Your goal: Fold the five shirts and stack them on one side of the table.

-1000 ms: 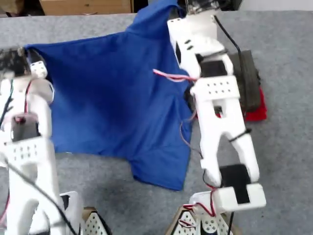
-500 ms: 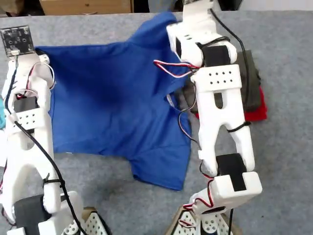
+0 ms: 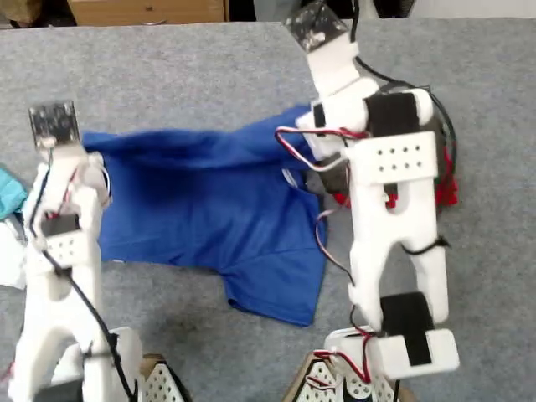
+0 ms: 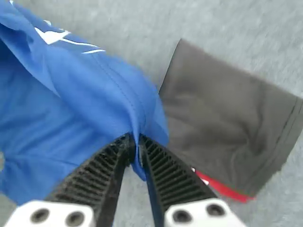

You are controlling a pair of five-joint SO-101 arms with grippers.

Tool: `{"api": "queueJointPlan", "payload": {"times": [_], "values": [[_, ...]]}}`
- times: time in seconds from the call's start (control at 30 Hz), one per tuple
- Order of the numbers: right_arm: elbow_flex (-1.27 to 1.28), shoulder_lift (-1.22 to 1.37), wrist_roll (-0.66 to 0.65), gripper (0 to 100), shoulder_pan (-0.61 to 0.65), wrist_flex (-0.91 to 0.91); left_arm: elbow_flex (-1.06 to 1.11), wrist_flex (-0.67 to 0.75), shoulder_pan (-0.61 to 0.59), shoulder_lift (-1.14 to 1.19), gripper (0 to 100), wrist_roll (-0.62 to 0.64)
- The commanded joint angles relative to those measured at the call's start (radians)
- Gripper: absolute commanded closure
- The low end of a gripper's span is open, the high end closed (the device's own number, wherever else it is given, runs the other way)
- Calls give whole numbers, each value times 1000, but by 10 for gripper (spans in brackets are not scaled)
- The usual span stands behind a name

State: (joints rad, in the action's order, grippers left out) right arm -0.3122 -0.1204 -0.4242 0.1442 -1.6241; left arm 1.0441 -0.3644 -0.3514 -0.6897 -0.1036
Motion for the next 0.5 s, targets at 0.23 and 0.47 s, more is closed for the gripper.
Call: {"api": "queueJointPlan", "payload": {"times": [0.23, 0.47], "values": [[-185, -338, 8, 986, 0, 57, -323, -318, -153, -605, 971, -2], [-409, -417, 213, 986, -5, 117, -805, -773, -306, -657, 969, -9]]}}
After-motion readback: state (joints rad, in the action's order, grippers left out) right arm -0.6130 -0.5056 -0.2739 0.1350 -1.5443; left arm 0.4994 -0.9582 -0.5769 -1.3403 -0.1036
